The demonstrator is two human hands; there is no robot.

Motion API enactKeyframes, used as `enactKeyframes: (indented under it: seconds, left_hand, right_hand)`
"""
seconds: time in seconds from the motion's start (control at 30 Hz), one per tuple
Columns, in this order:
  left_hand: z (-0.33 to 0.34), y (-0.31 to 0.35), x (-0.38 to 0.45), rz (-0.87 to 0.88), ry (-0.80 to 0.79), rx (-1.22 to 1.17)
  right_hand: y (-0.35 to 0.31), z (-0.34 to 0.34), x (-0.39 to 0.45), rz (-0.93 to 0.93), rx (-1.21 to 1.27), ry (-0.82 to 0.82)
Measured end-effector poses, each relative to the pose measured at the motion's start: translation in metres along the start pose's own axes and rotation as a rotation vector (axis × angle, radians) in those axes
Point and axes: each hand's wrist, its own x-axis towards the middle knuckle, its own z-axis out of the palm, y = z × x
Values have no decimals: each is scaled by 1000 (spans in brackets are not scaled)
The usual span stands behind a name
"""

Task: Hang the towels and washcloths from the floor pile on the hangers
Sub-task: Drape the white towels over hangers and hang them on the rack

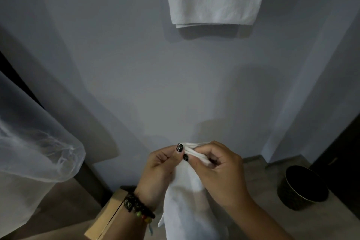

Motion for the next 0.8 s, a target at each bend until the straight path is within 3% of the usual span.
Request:
enactKeyframes:
  seconds: [0.13, 0.37, 0.5, 0.63, 0.73, 0.8]
  left_hand:
    - [3, -12, 8, 18, 88, 116]
    - [-9, -6, 46, 61, 296, 236]
    - [-12, 7, 73, 94, 341, 257]
    - [-26, 18, 101, 65, 406, 298]
    - [-37, 34, 117, 81, 381, 314]
    - [-40, 43, 124, 96, 325, 359]
  right_hand:
    - [7, 1, -1, 22, -4, -29]
    - [26, -1, -26, 185, -79, -286]
    - [31, 0, -38, 81, -108, -420]
    - [30, -8, -34, -179, -268, -664]
    - [24, -8, -28, -211, -394, -990]
    - [21, -1, -19, -211, -429, -1086]
